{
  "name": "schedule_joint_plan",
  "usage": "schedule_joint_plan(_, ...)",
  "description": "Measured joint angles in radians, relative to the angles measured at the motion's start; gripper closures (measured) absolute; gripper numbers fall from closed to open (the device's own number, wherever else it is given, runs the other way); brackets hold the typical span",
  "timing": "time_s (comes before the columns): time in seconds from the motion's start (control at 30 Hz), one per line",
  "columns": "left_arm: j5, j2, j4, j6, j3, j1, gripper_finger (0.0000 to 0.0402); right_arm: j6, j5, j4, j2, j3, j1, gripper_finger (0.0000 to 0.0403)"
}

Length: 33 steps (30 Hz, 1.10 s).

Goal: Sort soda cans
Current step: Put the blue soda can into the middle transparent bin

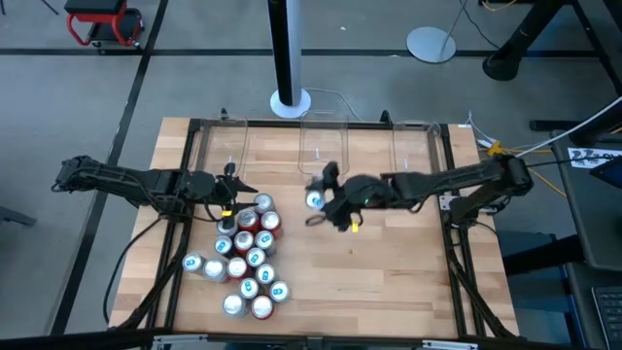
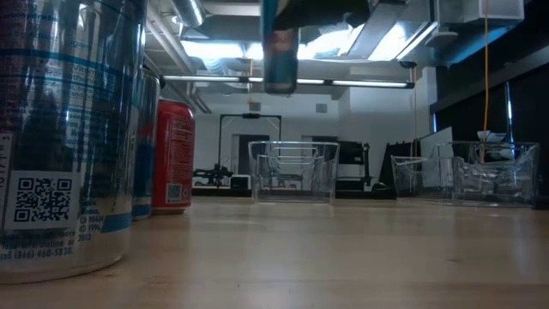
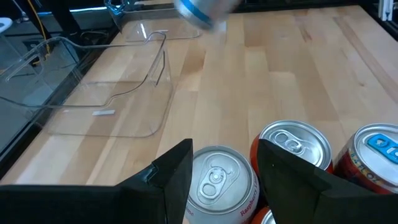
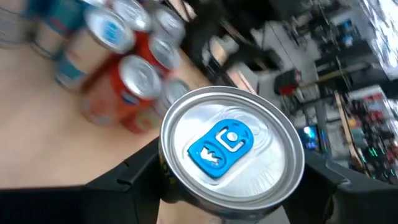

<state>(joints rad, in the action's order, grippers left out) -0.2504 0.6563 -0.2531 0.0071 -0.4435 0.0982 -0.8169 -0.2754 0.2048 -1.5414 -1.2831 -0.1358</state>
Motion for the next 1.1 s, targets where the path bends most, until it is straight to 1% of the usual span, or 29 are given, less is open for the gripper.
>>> schedule_joint_plan(0.17, 0.000, 0.000, 0.000, 0.000, 0.000, 0.000, 0.0231, -0.028, 0.028, 0.080, 0.046, 0.000, 0.107, 0.0156)
schedule_joint_plan(0.33, 0.000, 0.000, -0.002, 0.000, 0.000, 0.000, 0.0231, -0.069, 0.083, 0.107, 0.062, 0.000, 0.245, 0.0156)
schedule_joint_plan(0.47, 0.000, 0.000, -0.006, 0.000, 0.000, 0.000, 0.0231, -0.084, 0.096, 0.083, 0.057, 0.018, 0.358, 0.0156)
schedule_joint_plan(0.57, 0.000, 0.000, -0.007, 0.000, 0.000, 0.000, 0.0231, -0.083, 0.138, 0.071, 0.055, 0.056, 0.440, 0.0156)
schedule_joint_plan(0.73, 0.000, 0.000, -0.007, 0.000, 0.000, 0.000, 0.0231, -0.078, 0.242, -0.084, 0.053, 0.147, 0.561, 0.0156)
schedule_joint_plan(0.9, 0.000, 0.000, -0.007, -0.004, 0.000, 0.000, 0.0231, -0.024, 0.355, -0.277, 0.053, 0.258, 0.663, 0.0156)
schedule_joint_plan(1.0, 0.000, 0.000, -0.004, -0.002, 0.000, 0.000, 0.0231, 0.013, 0.377, -0.377, 0.040, 0.308, 0.704, 0.0156)
schedule_joint_plan(1.1, 0.000, 0.000, 0.007, 0.001, 0.000, 0.000, 0.0231, 0.038, 0.408, -0.436, 0.008, 0.338, 0.732, 0.0156)
